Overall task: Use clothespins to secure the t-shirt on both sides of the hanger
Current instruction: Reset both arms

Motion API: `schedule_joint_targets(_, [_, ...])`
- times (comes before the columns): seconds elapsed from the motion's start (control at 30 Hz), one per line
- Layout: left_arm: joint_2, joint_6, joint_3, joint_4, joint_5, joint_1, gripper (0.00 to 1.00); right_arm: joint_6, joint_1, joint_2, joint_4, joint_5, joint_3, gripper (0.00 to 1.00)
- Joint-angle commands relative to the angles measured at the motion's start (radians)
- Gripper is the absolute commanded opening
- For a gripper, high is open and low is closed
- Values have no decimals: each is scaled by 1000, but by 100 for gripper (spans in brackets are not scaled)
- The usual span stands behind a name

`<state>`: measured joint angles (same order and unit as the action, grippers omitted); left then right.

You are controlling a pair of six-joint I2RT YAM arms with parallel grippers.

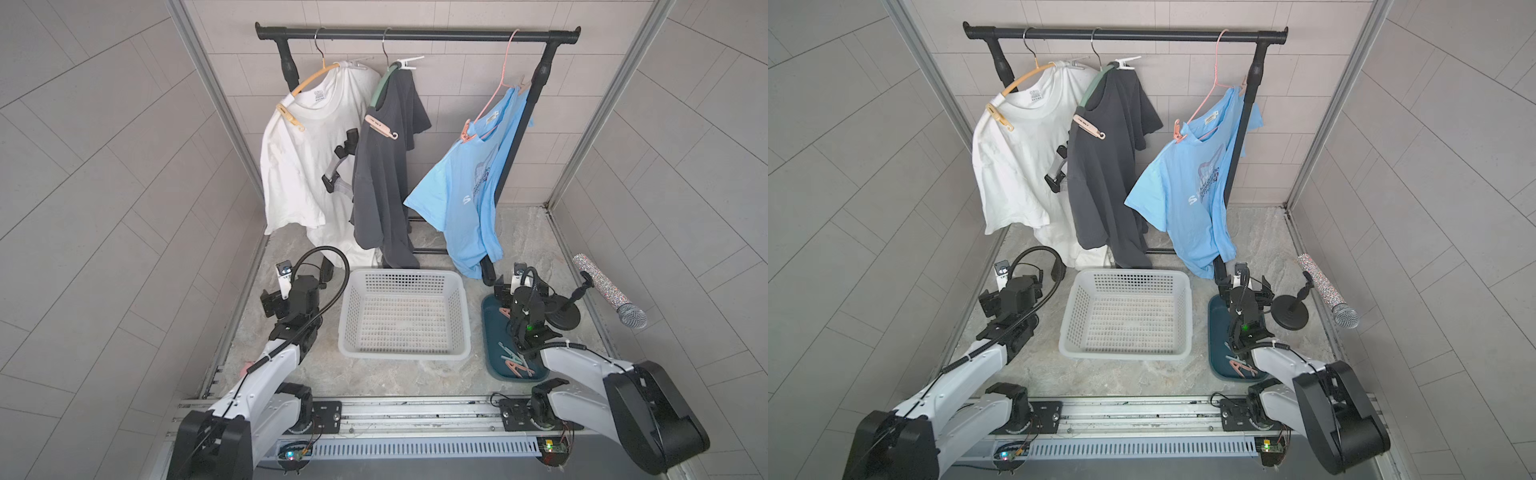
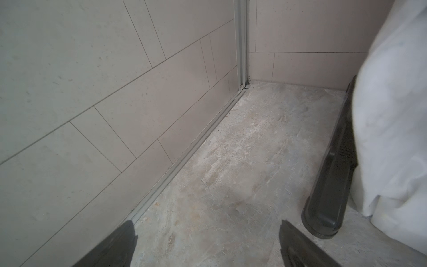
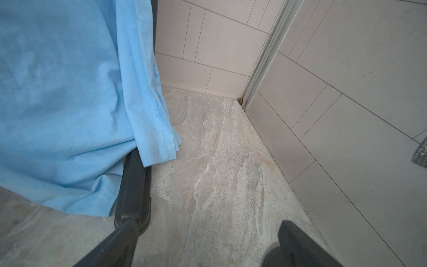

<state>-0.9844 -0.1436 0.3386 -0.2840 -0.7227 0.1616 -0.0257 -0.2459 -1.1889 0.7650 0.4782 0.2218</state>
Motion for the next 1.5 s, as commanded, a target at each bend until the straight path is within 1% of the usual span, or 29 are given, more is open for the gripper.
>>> schedule_joint_targets(0.0, [-49, 43, -89, -286, 15, -7, 100, -3, 0, -88, 233, 16, -29, 97])
schedule_joint_targets(0.07, [-105, 62, -107, -378, 36, -7, 100, -14, -1, -140, 318, 22, -45, 97])
schedule_joint_targets(0.1, [-139, 68, -105, -391, 61, -7, 100, -41, -8, -160, 360, 27, -50, 97])
schedule_joint_targets(0.13, [-175, 71, -98, -395, 74, -7, 100, -50, -9, -171, 386, 28, -54, 97])
schedule_joint_targets(0.2, [-249, 122, -91, -491, 108, -7, 100, -53, -10, -178, 409, 35, -62, 97])
schedule_joint_targets(0.33, [-314, 137, -95, -598, 163, -8, 100, -57, -9, -179, 402, 27, -57, 97])
schedule_joint_targets(0.43, [-342, 148, -104, -670, 159, -9, 100, -73, -9, -200, 414, 25, -50, 97])
schedule_joint_targets(0.5, [-367, 155, -109, -716, 157, -14, 100, -71, 9, -244, 453, 12, -48, 98])
schedule_joint_targets(0.6, [-363, 154, -89, -668, 204, -21, 100, -55, 45, -348, 571, -16, -50, 98])
schedule_joint_targets(0.67, [-368, 154, -88, -674, 228, -30, 100, -35, 64, -423, 660, -30, -54, 97])
schedule_joint_targets(0.7, [-367, 145, -91, -678, 234, -32, 100, -33, 73, -432, 653, -63, -53, 97])
schedule_joint_targets(0.73, [-368, 112, -95, -686, 239, -36, 100, -33, 73, -443, 650, -70, -49, 97])
schedule_joint_targets(0.77, [-381, 95, -102, -686, 282, -47, 100, -36, 75, -462, 663, -66, -42, 97])
schedule_joint_targets(0.83, [-468, 100, -95, -749, 297, -53, 100, -35, 77, -447, 614, -75, -25, 98])
schedule_joint_targets(0.87, [-541, 114, -87, -809, 319, -53, 100, -29, 81, -440, 589, -76, -16, 99])
schedule_joint_targets(0.9, [-631, 156, -82, -945, 337, -51, 100, -24, 88, -437, 573, -79, -10, 100])
schedule_joint_targets(0.93, [-667, 187, -86, -1010, 347, -43, 100, -17, 94, -435, 563, -84, -7, 100])
schedule_joint_targets(0.97, [-620, 169, -84, -926, 336, -33, 100, -9, 104, -429, 551, -91, -6, 100])
schedule_joint_targets(1.0, [-568, 148, -58, -802, 320, -34, 100, 1, 112, -424, 535, -102, -2, 100])
schedule_joint_targets(1.07, [-542, 134, 11, -641, 305, -36, 100, 9, 120, -418, 498, -111, 13, 100])
schedule_joint_targets(1.1, [-564, 125, 35, -628, 282, -38, 100, 10, 121, -412, 470, -113, 28, 100])
schedule_joint_targets(1.13, [-601, 126, 51, -653, 255, -37, 100, 14, 123, -405, 419, -119, 48, 100])
schedule_joint_targets(1.17, [-628, 134, 32, -735, 271, -48, 100, 15, 127, -400, 365, -126, 73, 100])
schedule_joint_targets(1.2, [-621, 119, 32, -726, 252, -53, 100, 17, 129, -396, 322, -130, 93, 100])
schedule_joint_targets(1.23, [-601, 92, 41, -665, 259, -58, 100, 21, 133, -393, 282, -137, 109, 100])
schedule_joint_targets(1.27, [-598, 87, 53, -639, 262, -63, 100, 27, 142, -390, 272, -154, 112, 100])
schedule_joint_targets(1.33, [-619, 98, 44, -691, 271, -72, 100, 24, 146, -391, 289, -178, 102, 100])
schedule_joint_targets(1.37, [-612, 94, 48, -672, 272, -72, 100, 20, 150, -393, 293, -206, 103, 100])
schedule_joint_targets(1.47, [-614, 96, 45, -683, 276, -73, 100, 33, 178, -384, 219, -273, 134, 100])
